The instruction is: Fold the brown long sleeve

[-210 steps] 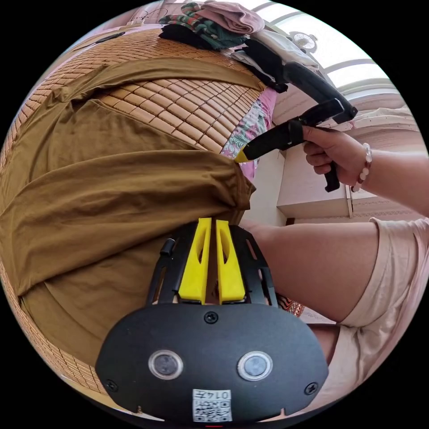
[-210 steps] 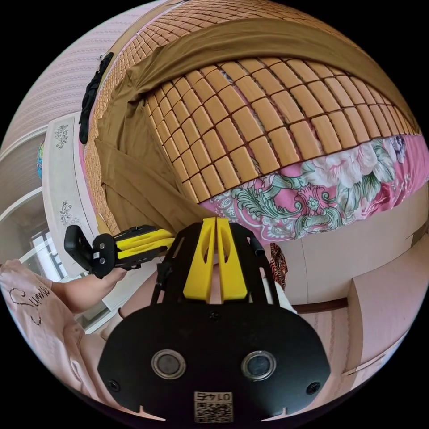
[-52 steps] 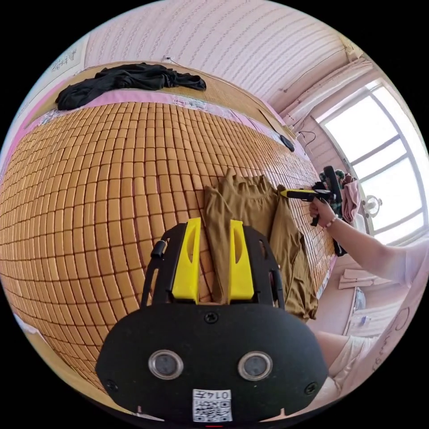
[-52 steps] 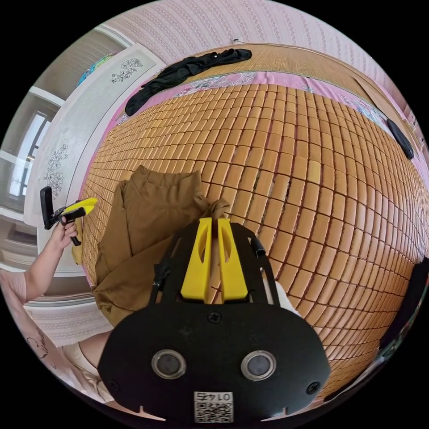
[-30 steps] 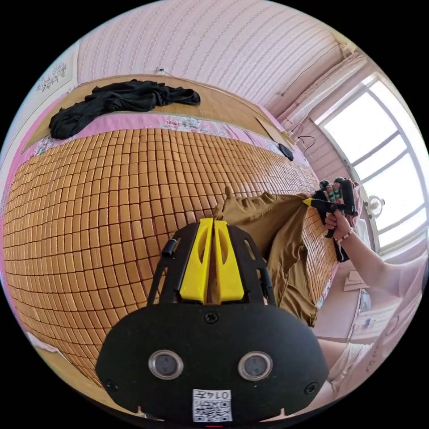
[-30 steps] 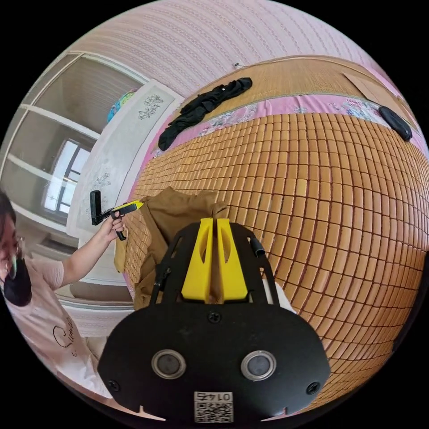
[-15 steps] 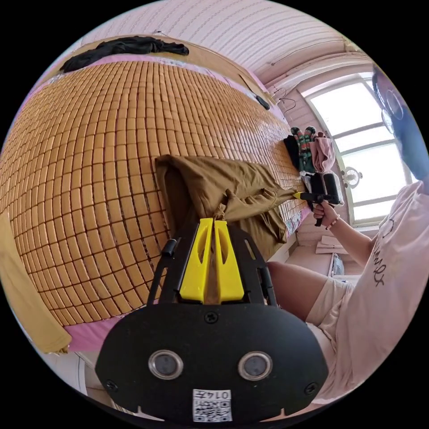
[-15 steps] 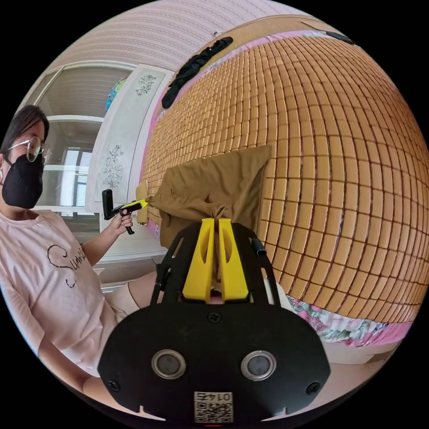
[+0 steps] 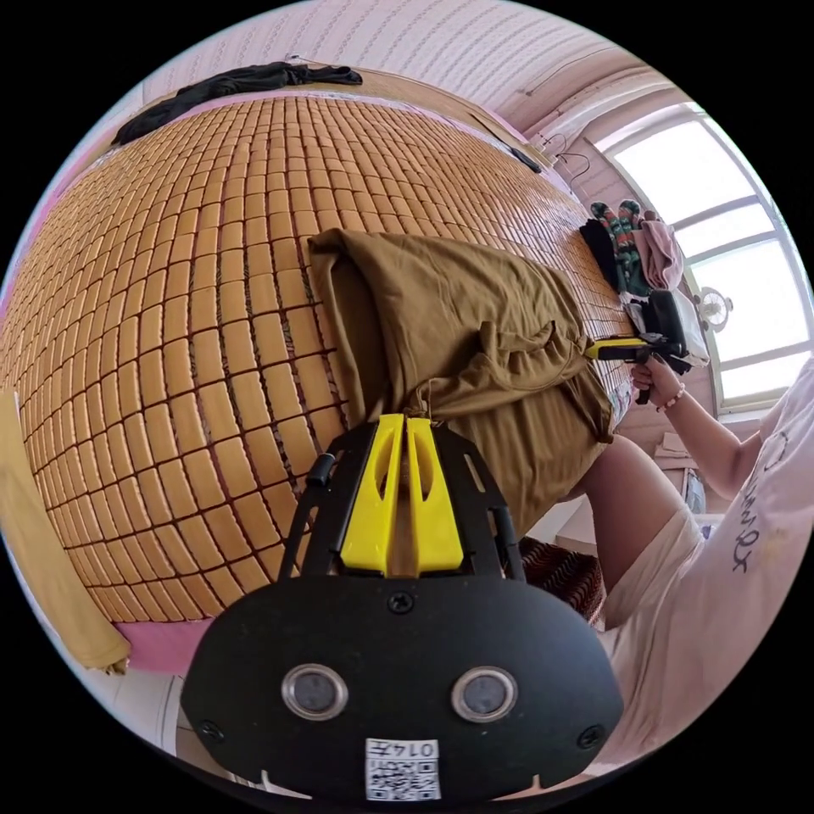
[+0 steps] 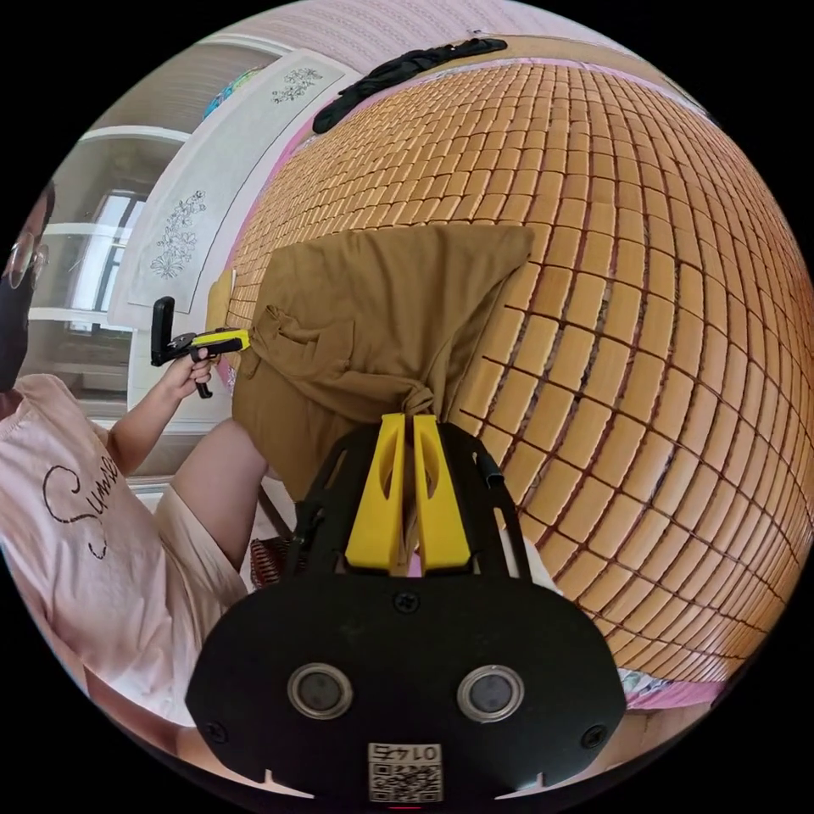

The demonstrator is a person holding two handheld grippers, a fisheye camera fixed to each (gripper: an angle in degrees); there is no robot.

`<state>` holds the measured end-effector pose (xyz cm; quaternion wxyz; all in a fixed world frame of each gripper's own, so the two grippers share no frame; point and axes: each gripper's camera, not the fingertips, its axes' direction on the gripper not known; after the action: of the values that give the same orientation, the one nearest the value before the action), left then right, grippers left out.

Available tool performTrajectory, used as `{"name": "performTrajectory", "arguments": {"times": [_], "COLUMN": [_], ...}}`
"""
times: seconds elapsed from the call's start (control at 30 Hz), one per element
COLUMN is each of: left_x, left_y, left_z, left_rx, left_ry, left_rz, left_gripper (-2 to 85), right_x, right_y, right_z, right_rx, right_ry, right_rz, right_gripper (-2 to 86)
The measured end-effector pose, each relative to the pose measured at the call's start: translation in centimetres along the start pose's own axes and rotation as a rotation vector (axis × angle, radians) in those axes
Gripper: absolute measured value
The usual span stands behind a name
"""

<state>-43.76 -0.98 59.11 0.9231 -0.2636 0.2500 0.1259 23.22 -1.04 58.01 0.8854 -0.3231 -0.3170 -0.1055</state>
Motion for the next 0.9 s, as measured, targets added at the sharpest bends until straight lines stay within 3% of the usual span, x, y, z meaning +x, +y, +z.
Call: {"name": "performTrajectory", "arguments": {"times": [0.17, 0.3, 0.4, 0.57, 0.63, 0.73, 0.9], "left_x": [2.3, 6.6, 10.1, 10.5, 11.0, 13.2, 17.8], "left_y": [0.7, 3.1, 7.1, 12.7, 14.3, 14.7, 11.4], "left_z": [-1.5, -6.3, -8.9, -6.0, -5.3, -5.4, -3.7], "left_rx": [0.047, 0.193, 0.259, 0.173, 0.125, 0.108, 0.088], "left_ry": [-0.073, -0.14, -0.225, -0.238, -0.259, -0.24, -0.22], "left_rz": [0.021, 0.086, 0.095, -0.026, -0.052, 0.004, 0.128], "left_gripper": [-1.0, -0.9, -0.8, 0.8, 2.7, 3.9, 6.7], "right_x": [-2.8, -6.9, -9.5, -9.5, -9.9, -12.8, -18.9], "right_y": [1.3, 5.1, 8.5, 11.4, 13.1, 13.9, 8.4], "right_z": [-1.1, -6.3, -7.4, -2.3, -1.6, -1.9, 0.8], "right_rx": [0.093, 0.309, 0.342, 0.186, 0.202, 0.304, 0.277], "right_ry": [0.046, -0.001, -0.002, 0.13, 0.089, 0.052, 0.12], "right_rz": [-0.029, -0.135, -0.152, 0.03, 0.078, 0.029, -0.087], "right_gripper": [0.5, 0.7, 0.8, 1.1, 1.5, 2.6, 7.4]}}
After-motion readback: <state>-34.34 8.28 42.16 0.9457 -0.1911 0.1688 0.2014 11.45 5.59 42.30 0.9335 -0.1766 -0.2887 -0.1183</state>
